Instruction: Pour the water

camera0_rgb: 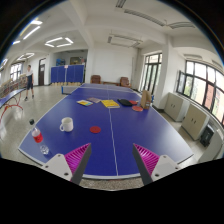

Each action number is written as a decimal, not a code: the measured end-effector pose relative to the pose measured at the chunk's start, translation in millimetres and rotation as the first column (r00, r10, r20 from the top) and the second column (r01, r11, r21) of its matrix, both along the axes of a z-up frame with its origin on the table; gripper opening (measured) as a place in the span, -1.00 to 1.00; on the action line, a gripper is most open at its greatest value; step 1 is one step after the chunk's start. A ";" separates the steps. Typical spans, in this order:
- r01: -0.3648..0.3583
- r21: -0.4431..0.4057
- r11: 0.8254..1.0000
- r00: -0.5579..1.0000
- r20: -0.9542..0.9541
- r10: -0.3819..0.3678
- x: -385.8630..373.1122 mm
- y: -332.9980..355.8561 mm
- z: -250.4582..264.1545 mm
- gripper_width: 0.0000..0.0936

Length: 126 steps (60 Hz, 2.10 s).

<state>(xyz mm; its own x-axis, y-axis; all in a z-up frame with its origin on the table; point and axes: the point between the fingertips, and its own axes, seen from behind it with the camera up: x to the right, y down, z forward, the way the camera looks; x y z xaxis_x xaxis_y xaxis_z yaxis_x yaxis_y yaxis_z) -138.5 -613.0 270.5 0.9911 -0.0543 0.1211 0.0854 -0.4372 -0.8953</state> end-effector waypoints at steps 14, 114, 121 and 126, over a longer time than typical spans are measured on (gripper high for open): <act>0.036 -0.041 0.998 0.999 -0.008 -0.037 -26.4 -26.3 -51.4 0.83; -0.050 0.505 0.862 0.426 -0.770 0.476 -448.7 247.5 60.0 -0.31; 0.089 0.454 0.887 -0.114 -0.880 0.462 -439.9 288.0 96.9 -0.31; 0.166 0.359 0.919 -0.438 -0.808 0.395 -410.2 310.9 95.9 -0.31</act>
